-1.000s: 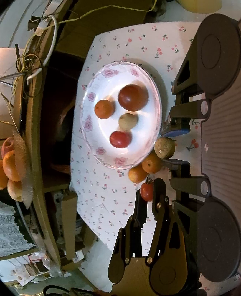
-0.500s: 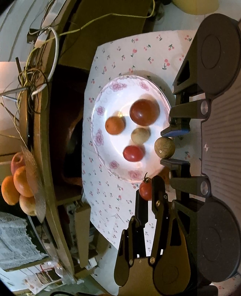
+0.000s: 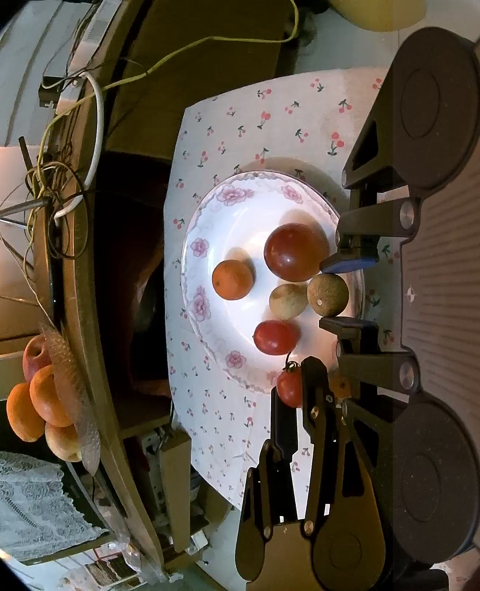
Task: Organize fruits
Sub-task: 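Carry the red tomato with the left tool while the right tool carries the kiwi over the plate, then open both tools to drop the tomato and kiwi into the plate, withdraw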
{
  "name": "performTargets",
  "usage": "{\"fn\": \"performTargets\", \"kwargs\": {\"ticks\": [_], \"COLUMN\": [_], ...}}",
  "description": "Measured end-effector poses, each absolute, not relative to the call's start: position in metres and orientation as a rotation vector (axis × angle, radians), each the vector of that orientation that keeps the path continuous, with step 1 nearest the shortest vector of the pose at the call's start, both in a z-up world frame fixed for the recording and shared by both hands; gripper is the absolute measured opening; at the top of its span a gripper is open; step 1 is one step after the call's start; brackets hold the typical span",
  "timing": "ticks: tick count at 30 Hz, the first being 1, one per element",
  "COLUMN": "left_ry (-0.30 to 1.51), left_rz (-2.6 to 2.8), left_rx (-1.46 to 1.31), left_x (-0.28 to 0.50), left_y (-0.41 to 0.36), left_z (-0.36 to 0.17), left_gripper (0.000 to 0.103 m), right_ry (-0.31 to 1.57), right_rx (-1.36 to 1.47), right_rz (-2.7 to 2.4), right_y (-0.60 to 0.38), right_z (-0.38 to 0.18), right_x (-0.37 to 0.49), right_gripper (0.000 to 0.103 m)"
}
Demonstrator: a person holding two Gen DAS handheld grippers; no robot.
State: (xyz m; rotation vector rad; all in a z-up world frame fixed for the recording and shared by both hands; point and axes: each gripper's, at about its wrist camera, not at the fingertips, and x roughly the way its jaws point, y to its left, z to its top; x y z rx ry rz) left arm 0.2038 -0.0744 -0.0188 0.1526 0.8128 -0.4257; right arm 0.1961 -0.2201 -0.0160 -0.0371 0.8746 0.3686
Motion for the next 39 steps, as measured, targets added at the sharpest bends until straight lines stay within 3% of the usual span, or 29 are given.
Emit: {"fn": "performTargets", "kwargs": {"ticks": [39], "left_ry": [0.803], "left_rz": [-0.367], "left_rx": [0.128], "left_x": [0.227], "left_y": [-0.07], "left_z": [-0.027], "left_gripper": [0.033], "right_ry": [0.764], "right_rx": [-0.091], "right_rz": [0.322], "right_y": [-0.208], "right_z": [-0.011], "right_x": [0.215], "right_gripper": [0.028]}}
